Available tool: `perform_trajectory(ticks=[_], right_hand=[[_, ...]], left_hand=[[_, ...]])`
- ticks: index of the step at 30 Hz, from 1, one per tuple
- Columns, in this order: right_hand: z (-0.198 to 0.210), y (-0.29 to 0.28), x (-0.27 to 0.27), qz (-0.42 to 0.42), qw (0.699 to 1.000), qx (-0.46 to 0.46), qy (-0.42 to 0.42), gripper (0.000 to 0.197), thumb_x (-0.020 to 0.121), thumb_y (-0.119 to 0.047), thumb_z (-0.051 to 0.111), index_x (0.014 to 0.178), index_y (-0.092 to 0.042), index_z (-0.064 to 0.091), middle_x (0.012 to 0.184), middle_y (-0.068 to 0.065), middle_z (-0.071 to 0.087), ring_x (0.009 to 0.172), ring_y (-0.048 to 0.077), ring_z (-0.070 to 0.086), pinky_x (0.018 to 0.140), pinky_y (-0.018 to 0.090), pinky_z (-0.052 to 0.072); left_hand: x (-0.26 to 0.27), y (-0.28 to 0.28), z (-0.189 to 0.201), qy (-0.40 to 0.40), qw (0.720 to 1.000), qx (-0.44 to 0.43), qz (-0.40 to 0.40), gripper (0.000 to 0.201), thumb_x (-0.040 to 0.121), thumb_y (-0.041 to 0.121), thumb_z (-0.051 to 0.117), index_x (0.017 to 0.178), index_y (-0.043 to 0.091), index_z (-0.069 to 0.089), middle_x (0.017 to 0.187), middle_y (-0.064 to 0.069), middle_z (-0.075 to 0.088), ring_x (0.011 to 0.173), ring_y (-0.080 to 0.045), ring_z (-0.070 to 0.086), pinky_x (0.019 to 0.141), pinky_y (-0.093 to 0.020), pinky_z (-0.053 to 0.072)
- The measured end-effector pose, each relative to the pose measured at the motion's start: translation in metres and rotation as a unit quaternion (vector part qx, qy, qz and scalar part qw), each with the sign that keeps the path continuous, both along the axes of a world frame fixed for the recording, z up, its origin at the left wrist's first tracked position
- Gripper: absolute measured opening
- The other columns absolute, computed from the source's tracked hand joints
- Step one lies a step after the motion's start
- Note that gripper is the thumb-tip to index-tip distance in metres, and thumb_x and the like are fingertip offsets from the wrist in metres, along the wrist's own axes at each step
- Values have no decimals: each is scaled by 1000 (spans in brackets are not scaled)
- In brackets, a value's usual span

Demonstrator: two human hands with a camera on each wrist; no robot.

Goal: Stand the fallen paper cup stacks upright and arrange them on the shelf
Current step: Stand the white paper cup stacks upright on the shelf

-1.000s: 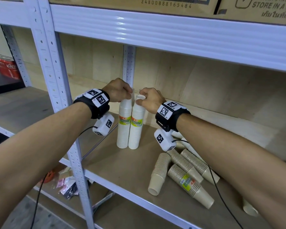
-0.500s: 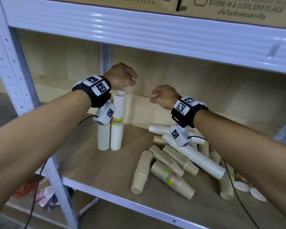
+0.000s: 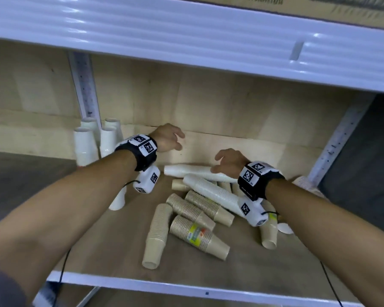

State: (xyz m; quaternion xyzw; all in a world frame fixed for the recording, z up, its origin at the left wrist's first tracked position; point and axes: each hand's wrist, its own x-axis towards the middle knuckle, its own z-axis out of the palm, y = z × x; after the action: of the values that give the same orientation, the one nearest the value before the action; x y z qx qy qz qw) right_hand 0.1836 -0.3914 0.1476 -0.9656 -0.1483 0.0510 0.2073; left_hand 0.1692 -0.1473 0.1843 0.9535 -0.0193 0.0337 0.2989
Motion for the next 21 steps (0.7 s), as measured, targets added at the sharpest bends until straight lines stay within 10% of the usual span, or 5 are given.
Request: perform_trajectory(ticks=[21], right_hand=[[-88, 14, 5, 38, 997, -56, 38, 75, 77, -43, 75, 142, -21, 45, 137, 0, 55, 120, 20, 55, 100, 39, 45]], left_hand=[[56, 16, -129, 106, 993, 41, -10, 70, 80, 13, 72, 145, 24, 48, 142, -2, 49, 128, -23, 48, 105, -33, 40]])
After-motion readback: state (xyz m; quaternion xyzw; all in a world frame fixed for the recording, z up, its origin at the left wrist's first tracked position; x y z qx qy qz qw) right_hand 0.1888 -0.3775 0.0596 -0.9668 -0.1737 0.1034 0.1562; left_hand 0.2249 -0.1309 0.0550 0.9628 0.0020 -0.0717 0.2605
